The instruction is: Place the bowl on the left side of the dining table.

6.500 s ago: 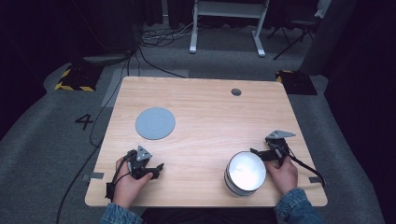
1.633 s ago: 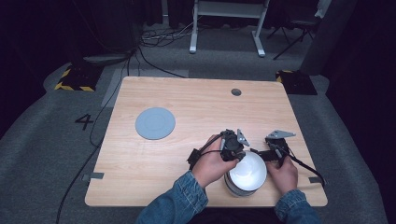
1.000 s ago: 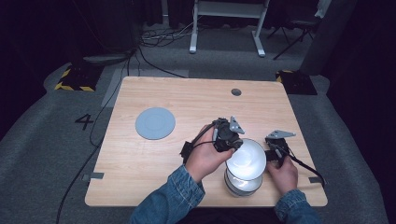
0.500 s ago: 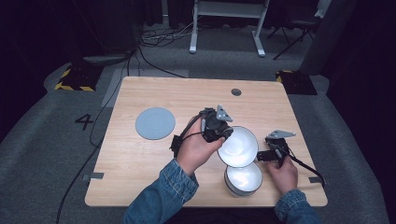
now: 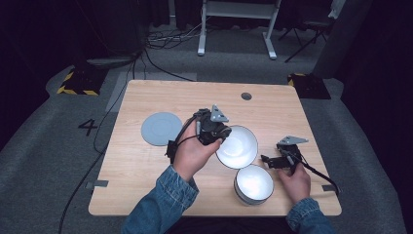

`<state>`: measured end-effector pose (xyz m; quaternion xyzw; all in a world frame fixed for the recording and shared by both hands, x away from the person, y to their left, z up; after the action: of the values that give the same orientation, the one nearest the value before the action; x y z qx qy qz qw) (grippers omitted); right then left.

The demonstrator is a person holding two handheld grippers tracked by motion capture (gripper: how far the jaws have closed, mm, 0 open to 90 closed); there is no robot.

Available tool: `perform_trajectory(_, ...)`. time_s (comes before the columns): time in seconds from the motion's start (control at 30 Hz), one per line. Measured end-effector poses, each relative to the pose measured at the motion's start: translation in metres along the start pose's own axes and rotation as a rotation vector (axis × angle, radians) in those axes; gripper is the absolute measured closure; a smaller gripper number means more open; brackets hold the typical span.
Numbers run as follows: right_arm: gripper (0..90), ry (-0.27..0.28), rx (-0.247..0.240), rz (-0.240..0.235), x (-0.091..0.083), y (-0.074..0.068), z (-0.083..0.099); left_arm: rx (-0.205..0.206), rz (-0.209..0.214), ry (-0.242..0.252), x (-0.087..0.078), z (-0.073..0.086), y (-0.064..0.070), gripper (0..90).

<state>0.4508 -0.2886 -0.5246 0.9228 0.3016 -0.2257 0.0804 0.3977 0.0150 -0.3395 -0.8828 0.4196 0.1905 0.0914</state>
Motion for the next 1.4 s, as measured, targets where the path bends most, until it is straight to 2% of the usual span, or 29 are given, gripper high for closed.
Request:
perform_trajectory(0.07,9.8,0.001,-0.004,-0.001,0.0,0.0,0.0,-0.01,-0.008,0.003,-0.005,0.001,-0.005,80.5)
perform_trajectory(0.1,9.8,0.001,-0.004,-0.001,0.0,0.0,0.0,-0.005,-0.033,0.006,-0.009,0.002,-0.01,80.5)
perform_trajectory(0.3,9.8,-0.004,-0.003,0.0,0.0,0.0,0.0,-0.016,-0.08,0.014,-0.024,0.007,-0.026,80.5)
perform_trajectory(0.63,9.8,-0.004,-0.004,0.001,0.0,0.0,0.0,-0.027,-0.129,0.043,-0.049,0.014,-0.052,80.4)
perform_trajectory(0.77,9.8,-0.004,-0.004,0.001,0.0,0.0,0.0,-0.046,-0.15,0.049,-0.055,0.017,-0.064,80.4)
perform_trajectory(0.93,9.8,-0.004,-0.004,0.001,0.0,0.0,0.0,-0.066,-0.174,0.057,-0.061,0.022,-0.08,80.4)
perform_trajectory(1.13,9.8,-0.004,-0.004,0.001,0.0,0.0,0.0,-0.062,-0.21,0.041,-0.066,0.027,-0.099,80.4)
perform_trajectory(1.4,9.8,-0.004,-0.004,0.001,0.0,0.0,0.0,-0.094,-0.221,0.048,-0.067,0.033,-0.123,80.4)
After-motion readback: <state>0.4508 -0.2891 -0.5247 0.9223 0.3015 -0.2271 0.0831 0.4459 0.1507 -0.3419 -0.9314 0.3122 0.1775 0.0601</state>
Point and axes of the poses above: each handheld gripper's, and its own axes: x roughly forward along the jaws, z roughly out of its underside, y roughly to its right, the point moved 3 cm from there along x, roughly forward along the jaws, and after that the axes turned 15 degrees about y, right-handed, at the moved point
